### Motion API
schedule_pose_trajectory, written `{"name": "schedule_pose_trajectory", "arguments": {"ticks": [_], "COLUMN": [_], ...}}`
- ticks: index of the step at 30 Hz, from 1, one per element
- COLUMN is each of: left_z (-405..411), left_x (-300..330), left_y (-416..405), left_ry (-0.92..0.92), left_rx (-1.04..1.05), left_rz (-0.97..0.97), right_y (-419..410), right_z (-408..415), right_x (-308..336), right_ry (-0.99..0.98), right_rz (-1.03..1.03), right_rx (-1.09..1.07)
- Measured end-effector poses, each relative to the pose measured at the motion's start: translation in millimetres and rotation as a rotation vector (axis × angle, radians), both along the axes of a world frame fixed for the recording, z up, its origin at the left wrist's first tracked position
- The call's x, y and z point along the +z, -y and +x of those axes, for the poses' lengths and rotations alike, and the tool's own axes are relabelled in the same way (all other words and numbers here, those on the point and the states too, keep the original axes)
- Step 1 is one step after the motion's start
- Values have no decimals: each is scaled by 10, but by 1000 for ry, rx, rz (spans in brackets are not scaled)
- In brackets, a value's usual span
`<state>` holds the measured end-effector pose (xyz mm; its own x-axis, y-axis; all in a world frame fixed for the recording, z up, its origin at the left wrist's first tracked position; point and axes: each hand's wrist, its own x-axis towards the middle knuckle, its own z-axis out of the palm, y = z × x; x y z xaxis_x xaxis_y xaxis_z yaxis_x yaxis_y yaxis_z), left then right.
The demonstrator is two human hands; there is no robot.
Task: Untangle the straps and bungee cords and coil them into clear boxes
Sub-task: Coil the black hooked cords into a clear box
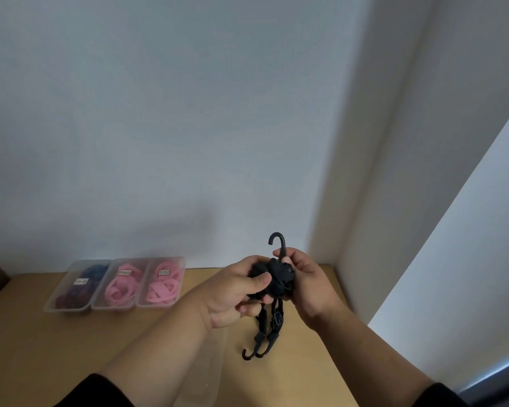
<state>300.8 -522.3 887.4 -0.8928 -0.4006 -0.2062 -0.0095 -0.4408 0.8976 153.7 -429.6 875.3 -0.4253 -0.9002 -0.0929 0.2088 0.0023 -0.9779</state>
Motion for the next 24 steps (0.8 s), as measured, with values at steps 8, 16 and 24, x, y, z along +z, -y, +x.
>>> {"name": "schedule_pose_trajectory", "arguments": {"ticks": [8, 16, 24], "left_z": [-116, -185, -207], "left_x": [20, 59, 25], "left_y": [-74, -199, -266], "left_ry": [69, 79, 101], "left_rx": [224, 413, 442], "left_rz": [-9, -94, 26], "right_y": [-85, -167, -207], "right_z": [-27, 30, -60], "right_x": [90, 127, 240], "right_ry": [-149, -144, -386], "right_rz": [-41, -122, -67], "right_rx": [38, 185, 304]}}
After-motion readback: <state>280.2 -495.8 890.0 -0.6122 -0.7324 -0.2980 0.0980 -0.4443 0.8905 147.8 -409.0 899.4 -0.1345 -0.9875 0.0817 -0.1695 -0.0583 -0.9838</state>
